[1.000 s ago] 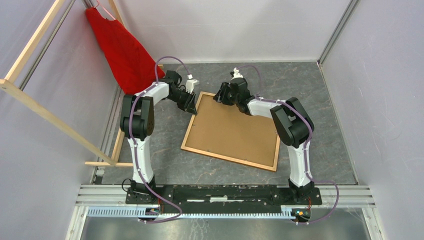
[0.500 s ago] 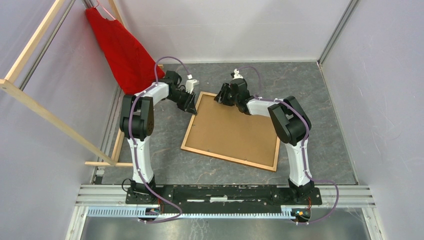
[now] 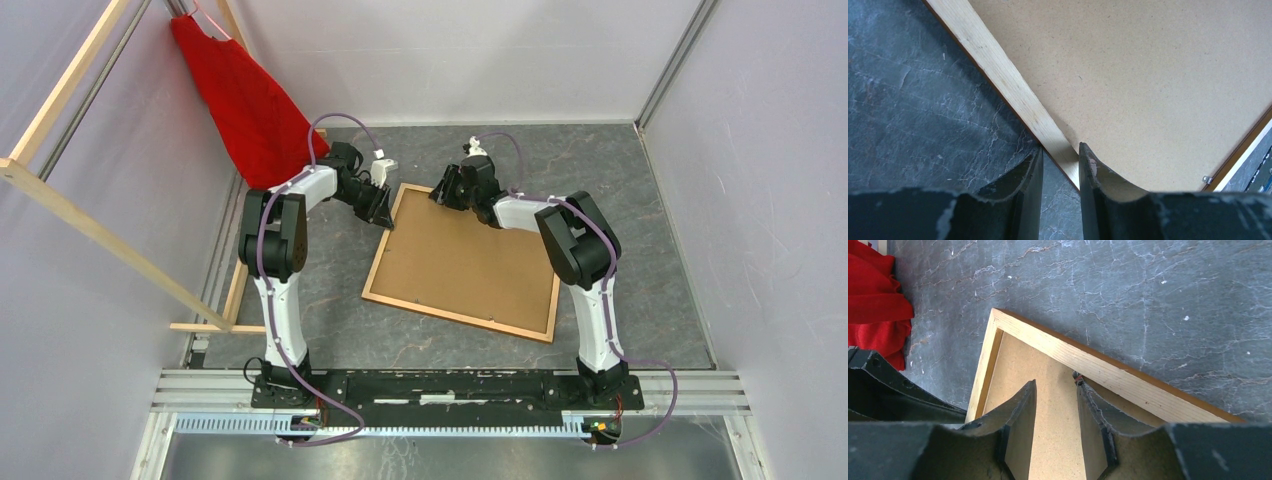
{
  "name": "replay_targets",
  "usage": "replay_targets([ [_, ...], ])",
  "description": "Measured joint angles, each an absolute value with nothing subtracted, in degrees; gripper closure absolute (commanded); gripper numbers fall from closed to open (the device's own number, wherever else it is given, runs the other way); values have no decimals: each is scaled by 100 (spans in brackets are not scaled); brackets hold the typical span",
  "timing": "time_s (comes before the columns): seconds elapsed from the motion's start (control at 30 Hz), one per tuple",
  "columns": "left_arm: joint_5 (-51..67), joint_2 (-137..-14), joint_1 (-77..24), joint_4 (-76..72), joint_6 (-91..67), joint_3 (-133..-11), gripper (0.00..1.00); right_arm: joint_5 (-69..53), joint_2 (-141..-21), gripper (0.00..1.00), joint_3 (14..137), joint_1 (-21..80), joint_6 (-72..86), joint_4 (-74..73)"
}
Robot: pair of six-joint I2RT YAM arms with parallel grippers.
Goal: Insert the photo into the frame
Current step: Install the photo frame at the center of the board, then adjust the photo frame at the center of the board.
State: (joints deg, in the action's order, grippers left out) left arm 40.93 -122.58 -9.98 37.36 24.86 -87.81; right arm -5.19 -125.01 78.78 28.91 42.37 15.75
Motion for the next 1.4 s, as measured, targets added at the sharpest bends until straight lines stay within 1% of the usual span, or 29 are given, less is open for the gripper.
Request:
replay_targets([
  [0.33,4086,-12208,-969,3647,2488,-8700,69,-475,-12573,61,7970,2886,4294,1588],
  [0.4,4084,-12193,-969,3616,2488,-8674,70,-454,-12573,60,7970,2886,4324,1581],
  [0.47,4086,-12173,-969,3581,2488,-8639,70,-447,-12573,53,7970,2888,4329,1584],
  [0.53,4082,-12134,-972,3524,2488,-8584,69,-489,-12569,41,7970,2895,4331,1614],
  [0.6,4071,-12101,-972,3492,2493,-8541,61,-582,-12534,25,7968,2897,4320,1671],
  [0.67,4053,-12060,-972,3522,2499,-8493,57,-685,-12392,13,7867,2877,4289,1695],
  [0.7,4045,-12036,-967,3562,2539,-8462,54,-720,-12254,5,7736,2856,4233,1684],
  [0.73,4040,-12014,-961,3605,2569,-8440,49,-744,-12055,2,7557,2810,4187,1662],
  [0.77,4027,-11985,-954,3695,2620,-8416,44,-740,-11837,2,7387,2753,4156,1605],
  [0.8,3997,-11952,-947,3798,2663,-8399,42,-729,-11526,2,7164,2657,4077,1533],
  [0.93,3903,-11736,-943,4091,2757,-8388,36,-572,-10005,2,6112,2014,3938,1450],
  [1.0,3903,-11535,-939,4158,2816,-8342,36,-414,-9214,2,5459,1621,3916,1452],
  [1.1,3885,-11139,-937,4228,2963,-8180,37,75,-8149,2,4429,1037,3889,1347],
  [1.23,3581,-10728,-939,4213,3168,-7826,42,414,-7258,2,3232,475,3883,1138],
  [1.33,3085,-10639,-939,4053,3267,-7389,44,480,-7043,2,2707,102,3889,932],
  [1.4,2805,-10639,-954,3975,3273,-7102,45,456,-7089,2,2655,23,3892,869],
])
